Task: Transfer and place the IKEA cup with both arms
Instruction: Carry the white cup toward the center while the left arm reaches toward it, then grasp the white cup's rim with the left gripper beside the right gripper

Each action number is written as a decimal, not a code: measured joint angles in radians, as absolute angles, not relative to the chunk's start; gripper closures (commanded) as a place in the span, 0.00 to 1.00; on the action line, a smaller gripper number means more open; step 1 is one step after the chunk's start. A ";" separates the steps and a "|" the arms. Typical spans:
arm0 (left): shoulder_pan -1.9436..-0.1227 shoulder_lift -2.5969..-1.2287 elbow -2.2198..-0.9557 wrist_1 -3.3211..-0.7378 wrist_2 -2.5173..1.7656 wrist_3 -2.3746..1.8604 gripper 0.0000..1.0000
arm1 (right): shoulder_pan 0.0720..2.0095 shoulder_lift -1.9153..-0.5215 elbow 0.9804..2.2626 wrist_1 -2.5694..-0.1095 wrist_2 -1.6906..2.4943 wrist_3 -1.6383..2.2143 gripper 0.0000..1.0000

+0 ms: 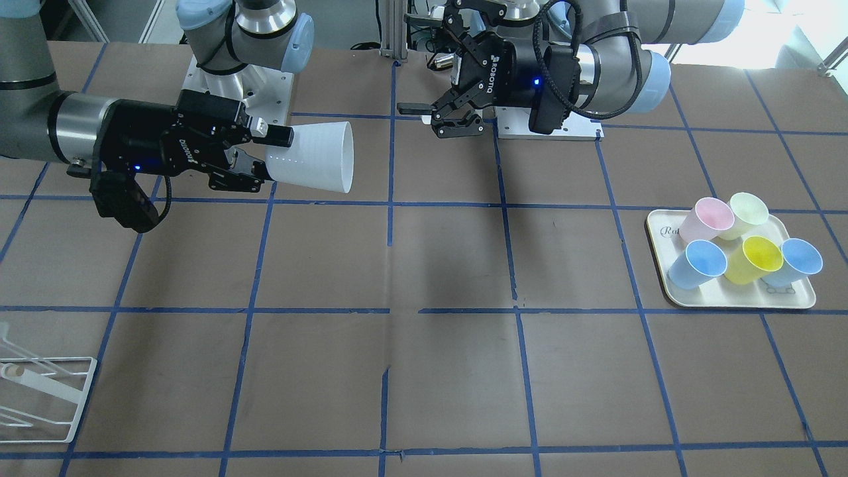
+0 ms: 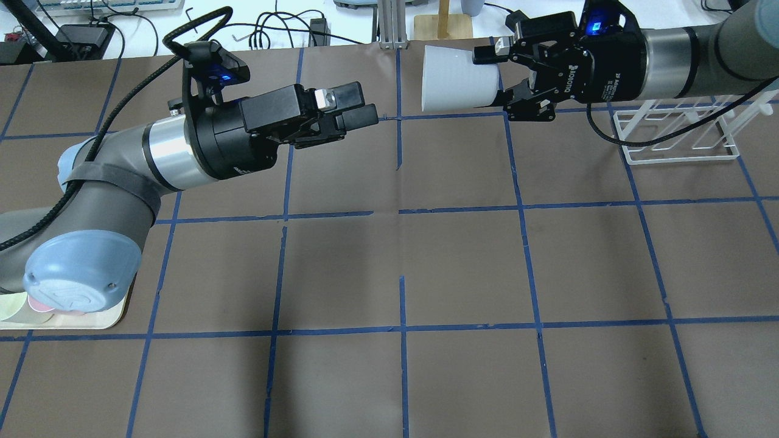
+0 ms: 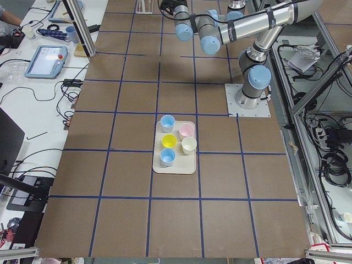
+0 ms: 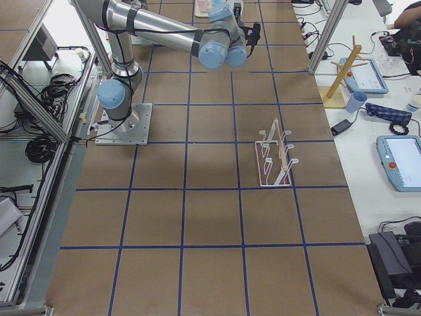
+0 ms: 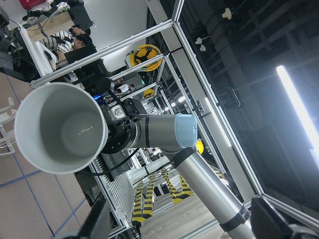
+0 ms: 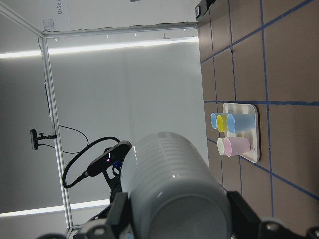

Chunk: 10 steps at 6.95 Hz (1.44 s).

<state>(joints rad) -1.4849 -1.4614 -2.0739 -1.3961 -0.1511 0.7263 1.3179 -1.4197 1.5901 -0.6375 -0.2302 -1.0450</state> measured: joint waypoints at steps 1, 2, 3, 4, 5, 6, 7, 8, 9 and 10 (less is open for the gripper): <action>-1.484 -1.485 -2.053 -1.347 -0.145 0.728 0.00 | 1.327 -1.429 1.590 -0.626 -0.230 -1.044 0.87; -1.484 -1.509 -2.026 -1.321 -0.132 0.728 0.00 | 1.340 -1.434 1.591 -0.615 -0.229 -1.043 0.87; -1.484 -1.529 -2.005 -1.312 -0.112 0.728 0.00 | 1.358 -1.435 1.590 -0.609 -0.226 -1.043 0.87; -1.486 -1.540 -1.995 -1.308 -0.103 0.727 0.00 | 1.373 -1.437 1.590 -0.607 -0.221 -1.043 0.87; -1.488 -1.545 -1.992 -1.308 -0.098 0.726 0.00 | 1.381 -1.441 1.589 -0.606 -0.218 -1.042 0.87; -1.491 -1.548 -1.991 -1.308 -0.095 0.725 0.00 | 1.393 -1.446 1.589 -0.606 -0.212 -1.039 0.87; -1.494 -1.550 -1.990 -1.309 -0.093 0.713 0.00 | 1.411 -1.448 1.588 -0.606 -0.199 -1.034 0.87; -1.496 -1.551 -1.989 -1.309 -0.079 0.682 0.00 | 1.429 -1.448 1.588 -0.606 -0.186 -1.032 0.87; -1.498 -1.551 -1.984 -1.309 -0.054 0.640 0.02 | 1.439 -1.447 1.588 -0.606 -0.180 -1.030 0.87; -1.499 -1.551 -1.977 -1.309 -0.036 0.601 0.11 | 1.443 -1.448 1.588 -0.606 -0.178 -1.030 0.87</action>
<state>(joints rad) -1.4991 -1.5508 -1.9771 -1.3087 -0.0360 0.6012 1.4431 -1.4476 1.5877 -0.6056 -0.1782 -1.0296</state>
